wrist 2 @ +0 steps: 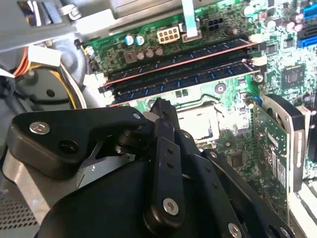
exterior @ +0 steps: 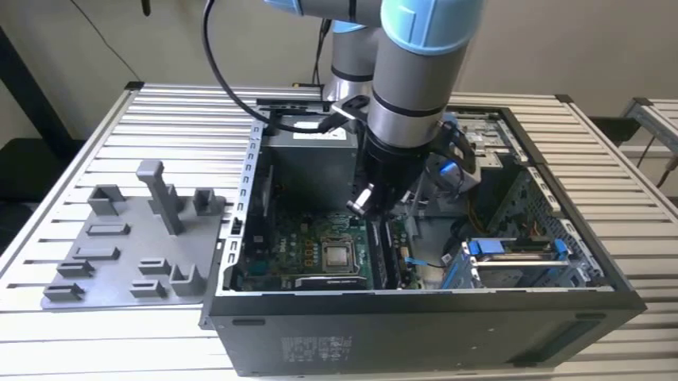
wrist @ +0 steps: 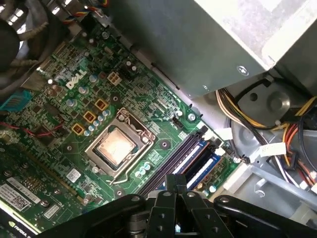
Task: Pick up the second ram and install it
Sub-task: 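Press down the second ram until it locks into place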
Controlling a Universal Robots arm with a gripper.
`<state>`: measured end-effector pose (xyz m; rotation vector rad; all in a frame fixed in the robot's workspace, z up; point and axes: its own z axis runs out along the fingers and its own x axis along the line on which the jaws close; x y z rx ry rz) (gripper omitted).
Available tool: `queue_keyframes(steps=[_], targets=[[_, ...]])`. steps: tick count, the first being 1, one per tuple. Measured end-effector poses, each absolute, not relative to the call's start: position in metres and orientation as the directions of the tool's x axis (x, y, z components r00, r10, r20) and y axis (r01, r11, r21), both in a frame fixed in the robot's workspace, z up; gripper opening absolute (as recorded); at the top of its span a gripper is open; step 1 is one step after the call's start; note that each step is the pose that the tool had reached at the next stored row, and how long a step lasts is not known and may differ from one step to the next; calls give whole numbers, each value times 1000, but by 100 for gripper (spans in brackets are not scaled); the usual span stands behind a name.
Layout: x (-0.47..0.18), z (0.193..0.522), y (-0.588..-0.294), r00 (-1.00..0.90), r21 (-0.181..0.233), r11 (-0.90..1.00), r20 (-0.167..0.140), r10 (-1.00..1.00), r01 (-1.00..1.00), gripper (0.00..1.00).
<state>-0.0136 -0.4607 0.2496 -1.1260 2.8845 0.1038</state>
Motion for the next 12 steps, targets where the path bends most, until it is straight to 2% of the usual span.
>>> queue_keyframes(steps=[12], targets=[[-14, 242, -461, -573, 33, 573, -85, -815, -819, 11]])
